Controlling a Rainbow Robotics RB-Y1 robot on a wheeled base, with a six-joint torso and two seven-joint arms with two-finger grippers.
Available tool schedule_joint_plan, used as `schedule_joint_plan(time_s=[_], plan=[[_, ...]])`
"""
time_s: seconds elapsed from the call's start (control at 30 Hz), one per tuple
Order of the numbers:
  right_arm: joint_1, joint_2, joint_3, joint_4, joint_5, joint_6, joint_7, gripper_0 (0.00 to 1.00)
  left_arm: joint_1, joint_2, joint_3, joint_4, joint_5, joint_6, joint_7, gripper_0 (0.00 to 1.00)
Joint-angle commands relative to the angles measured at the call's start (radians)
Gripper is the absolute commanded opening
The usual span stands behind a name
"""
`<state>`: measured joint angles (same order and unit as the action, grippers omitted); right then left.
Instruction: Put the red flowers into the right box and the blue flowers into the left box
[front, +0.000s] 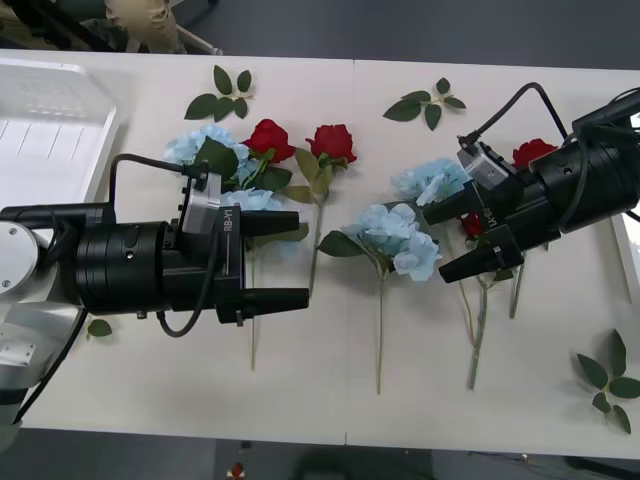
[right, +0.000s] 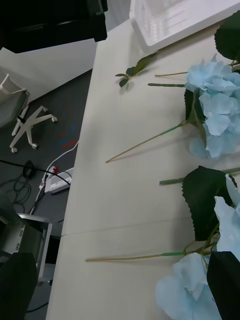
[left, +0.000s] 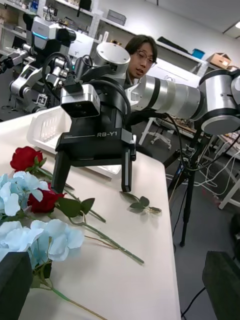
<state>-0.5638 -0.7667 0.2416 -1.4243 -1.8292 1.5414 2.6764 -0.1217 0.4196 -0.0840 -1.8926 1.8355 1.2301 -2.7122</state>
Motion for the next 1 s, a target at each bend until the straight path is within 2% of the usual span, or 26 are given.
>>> schedule_joint_plan(time_s=[0.03, 0.07, 0.17, 0.4, 0.53, 0.77, 1.0], plan=[[-0.011, -0.011, -0.018, -0.025, 0.002, 0.002, 0.029, 1.0, 0.007, -0.016, 0.058, -0.008, 0.024, -0.001, 0.007, 1.0], [0.053, 0.023, 0.012, -0.004, 0.013, -0.001, 0.029, 1.0, -0.001, -0.01, 0.073, -0.011, 0.024, 0.005, 0.007, 1.0], [0.078, 0.035, -0.002, -0.005, 0.014, -0.009, 0.029, 1.0, -0.026, 0.018, 0.122, -0.011, 0.024, 0.04, 0.007, 1.0], [0.07, 0.033, -0.039, -0.012, 0.019, -0.007, 0.029, 1.0, -0.055, 0.123, 0.204, -0.011, 0.018, 0.046, 0.007, 1.0], [0.065, 0.041, -0.108, -0.038, 0.097, 0.023, 0.029, 1.0, -0.061, 0.185, 0.234, -0.011, -0.001, 0.032, 0.048, 1.0], [0.067, 0.09, -0.255, -0.163, 0.321, 0.065, -0.503, 1.0, -0.064, 0.252, 0.273, -0.011, -0.101, -0.014, 0.267, 1.0], [0.065, 0.178, -0.37, -0.317, 0.625, 0.114, -1.014, 1.0, -0.079, 0.275, 0.276, -0.01, -0.338, -0.07, 0.45, 1.0]])
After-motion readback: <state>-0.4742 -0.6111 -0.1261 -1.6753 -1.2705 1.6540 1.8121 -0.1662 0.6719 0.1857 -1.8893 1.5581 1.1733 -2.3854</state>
